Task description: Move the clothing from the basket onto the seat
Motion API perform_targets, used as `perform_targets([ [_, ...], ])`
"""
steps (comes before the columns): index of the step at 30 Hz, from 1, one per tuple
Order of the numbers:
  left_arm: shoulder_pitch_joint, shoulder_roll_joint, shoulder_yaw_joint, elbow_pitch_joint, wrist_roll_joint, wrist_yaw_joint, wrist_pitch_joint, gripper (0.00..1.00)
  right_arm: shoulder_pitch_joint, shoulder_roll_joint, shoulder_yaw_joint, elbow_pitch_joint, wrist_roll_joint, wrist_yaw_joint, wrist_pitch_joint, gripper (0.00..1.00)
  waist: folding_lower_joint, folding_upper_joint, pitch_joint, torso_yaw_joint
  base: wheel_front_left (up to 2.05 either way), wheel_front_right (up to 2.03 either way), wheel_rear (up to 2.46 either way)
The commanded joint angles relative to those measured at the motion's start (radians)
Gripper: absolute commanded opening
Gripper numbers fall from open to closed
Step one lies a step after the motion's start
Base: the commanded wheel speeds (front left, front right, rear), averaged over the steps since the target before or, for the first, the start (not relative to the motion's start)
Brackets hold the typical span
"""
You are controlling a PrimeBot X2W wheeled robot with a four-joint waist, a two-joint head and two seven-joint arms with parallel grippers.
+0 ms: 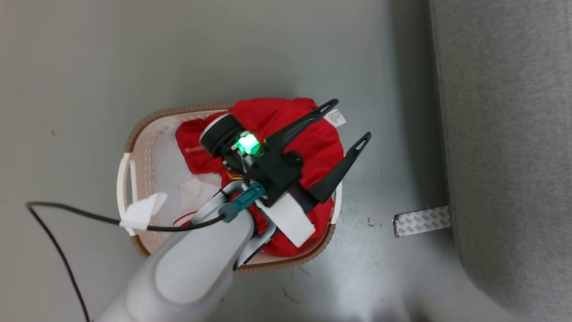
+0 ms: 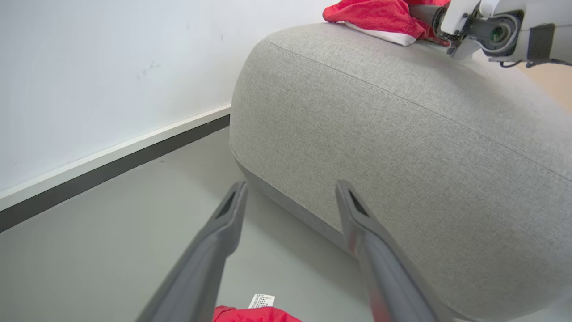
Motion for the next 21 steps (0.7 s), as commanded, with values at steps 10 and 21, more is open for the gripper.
perform_targets([
  [10,0.163,0.034,0.107,0.035,-0.086,0.065,-0.038,1.00,0.364,0.188,0.052,-0.343,-0.051,-0.002,-0.007,1.00,-0.0003,0.0000,-0.233,-0.032,0.00,0.00,0.00],
  [21,0.470,-0.023,0.368,-0.030,-0.059,0.120,-0.039,1.00,0.758,0.313,0.213,-0.582,-0.060,-0.002,-0.006,1.00,-0.0003,0.0000,-0.520,0.076,0.00,0.00,0.00],
])
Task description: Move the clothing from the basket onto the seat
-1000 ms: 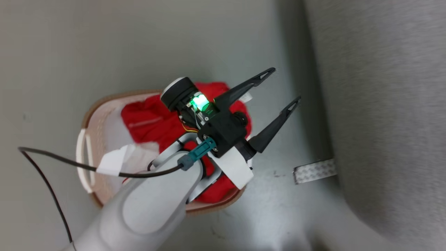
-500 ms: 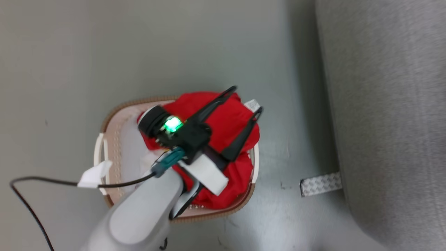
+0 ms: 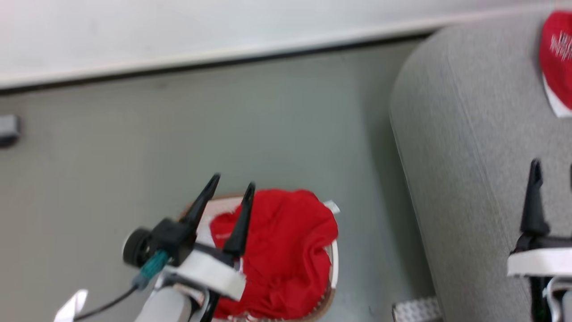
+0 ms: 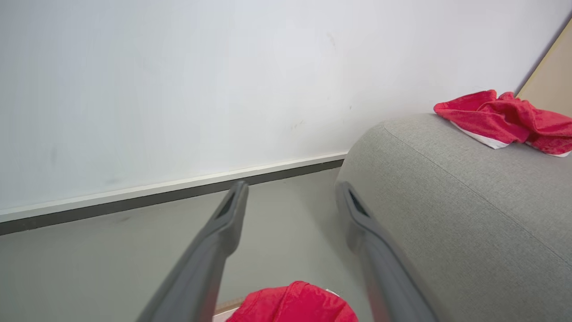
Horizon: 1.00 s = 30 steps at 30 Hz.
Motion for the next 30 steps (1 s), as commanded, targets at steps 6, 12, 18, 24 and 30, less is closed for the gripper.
perform_targets([
  [6,0.141,-0.045,0.115,-0.013,0.038,-0.017,-0.002,1.00,0.121,0.021,0.074,0.004,0.020,-0.002,0.001,1.00,0.0003,0.0000,-0.184,0.112,0.00,0.00,0.00],
  [12,0.253,-0.085,0.219,-0.012,0.058,-0.034,-0.002,1.00,0.204,0.025,0.112,0.033,0.002,-0.002,0.001,1.00,0.0003,0.0000,-0.269,0.148,0.00,0.00,0.00],
  [18,0.336,-0.106,0.284,-0.013,0.086,-0.059,-0.002,1.00,0.267,0.024,0.131,0.063,0.009,-0.002,0.001,1.00,0.0003,0.0000,-0.342,0.163,0.00,0.00,0.00],
  [24,0.369,-0.116,0.318,-0.019,0.112,-0.071,-0.002,1.00,0.300,0.024,0.146,0.077,0.026,-0.002,0.001,1.00,0.0003,0.0000,-0.367,0.166,0.00,0.00,0.00],
  [30,0.371,-0.120,0.332,-0.021,0.120,-0.085,-0.002,1.00,0.278,0.024,0.169,0.082,0.034,-0.002,0.001,1.00,0.0003,0.0000,-0.363,0.150,0.00,0.00,0.00],
])
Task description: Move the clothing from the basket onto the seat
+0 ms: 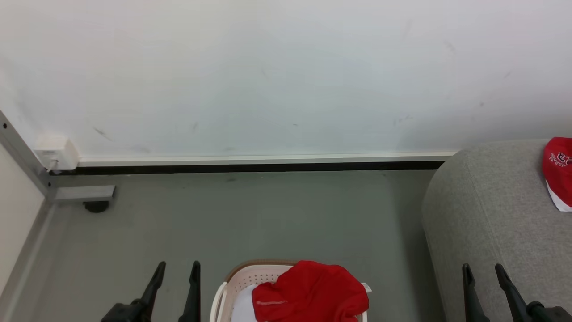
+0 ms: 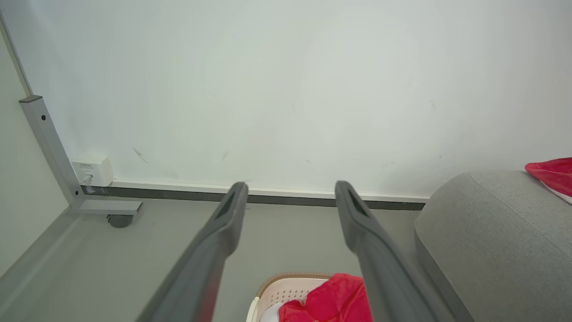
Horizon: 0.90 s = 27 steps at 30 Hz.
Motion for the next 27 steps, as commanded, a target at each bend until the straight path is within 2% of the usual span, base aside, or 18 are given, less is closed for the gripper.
perform_targets([
  [1,0.009,0.002,0.005,-0.003,0.006,-0.004,-0.001,1.00,-0.012,-0.003,0.001,-0.001,0.014,-0.002,0.001,1.00,0.0002,0.0000,0.004,-0.008,0.00,0.00,0.00],
  [6,-0.016,0.000,0.002,0.003,0.013,-0.015,-0.001,1.00,-0.044,-0.003,0.007,-0.024,0.003,-0.002,0.001,1.00,0.0002,0.0000,0.047,-0.049,0.00,0.00,0.00],
  [11,-0.117,0.000,-0.076,0.064,0.041,-0.039,-0.001,1.00,-0.102,-0.002,-0.013,-0.066,-0.015,-0.002,0.001,1.00,0.0002,0.0000,0.159,-0.100,0.00,0.00,0.00],
  [17,-0.304,0.000,-0.216,0.248,0.032,-0.052,0.001,1.00,-0.201,-0.002,-0.058,-0.119,-0.048,-0.002,0.001,1.00,0.0002,0.0000,0.334,-0.168,0.00,0.00,0.00],
  [22,-0.479,0.001,-0.347,0.417,0.045,-0.056,0.041,1.00,-0.286,-0.002,-0.080,-0.167,-0.045,-0.002,0.001,1.00,0.0002,0.0000,0.478,-0.217,0.00,0.00,0.00],
  [27,-0.609,0.001,-0.439,0.558,0.014,-0.057,0.095,1.00,-0.351,-0.002,-0.073,-0.203,-0.027,-0.002,0.001,1.00,0.0002,0.0000,0.593,-0.261,0.00,0.00,0.00],
])
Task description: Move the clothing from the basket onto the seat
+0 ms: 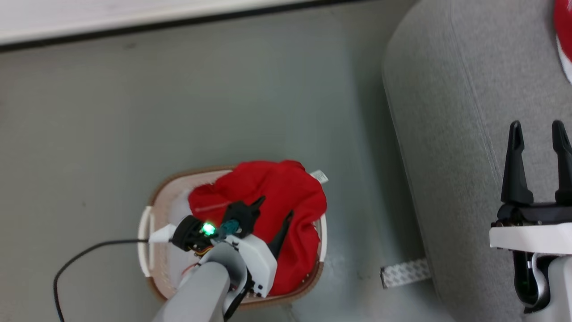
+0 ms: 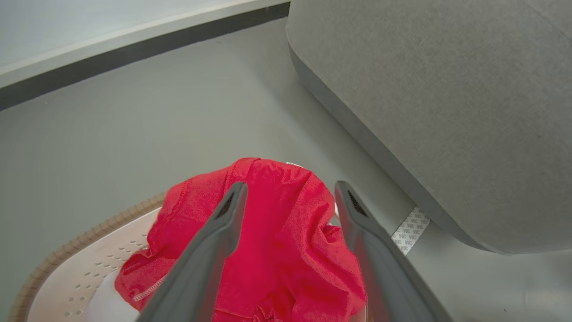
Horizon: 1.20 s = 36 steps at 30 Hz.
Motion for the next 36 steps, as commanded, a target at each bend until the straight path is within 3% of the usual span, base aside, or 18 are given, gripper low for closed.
perform_targets([
  [1,-0.034,0.007,-0.019,0.036,-0.025,-0.003,0.021,1.00,-0.026,0.000,0.009,-0.011,0.007,-0.002,0.001,1.00,-0.0003,0.0000,0.128,-0.077,0.00,0.00,0.00],
  [11,-0.181,0.007,-0.150,0.183,-0.145,-0.003,0.120,1.00,-0.080,-0.001,0.071,-0.054,0.039,-0.002,0.001,1.00,-0.0003,0.0000,0.277,-0.126,0.00,0.00,0.00],
  [18,-0.286,0.008,-0.186,0.304,-0.163,-0.003,0.118,1.00,-0.098,-0.001,0.094,-0.088,0.049,-0.002,0.001,1.00,-0.0003,0.0000,0.366,-0.144,0.00,0.00,0.00],
  [19,-0.294,0.008,-0.193,0.318,-0.167,-0.003,0.111,0.42,-0.097,0.000,0.095,-0.090,0.048,-0.002,0.001,1.00,-0.0003,0.0000,0.372,-0.146,0.00,0.00,0.00],
  [20,-0.303,0.007,-0.200,0.330,-0.170,-0.004,0.101,0.00,-0.098,0.000,0.095,-0.091,0.046,-0.002,0.001,1.00,-0.0003,0.0000,0.374,-0.147,0.00,0.00,0.00],
  [26,-0.319,0.007,-0.229,0.376,-0.188,-0.004,0.017,0.00,-0.097,0.000,0.080,-0.077,0.030,-0.002,0.001,1.00,-0.0003,0.0000,0.329,-0.114,0.00,0.00,0.00],
  [36,-0.267,0.011,-0.204,0.351,-0.253,-0.003,-0.082,0.00,-0.042,-0.001,0.092,-0.023,-0.004,-0.002,0.001,1.00,-0.0003,0.0000,0.070,0.015,0.00,0.00,0.00],
])
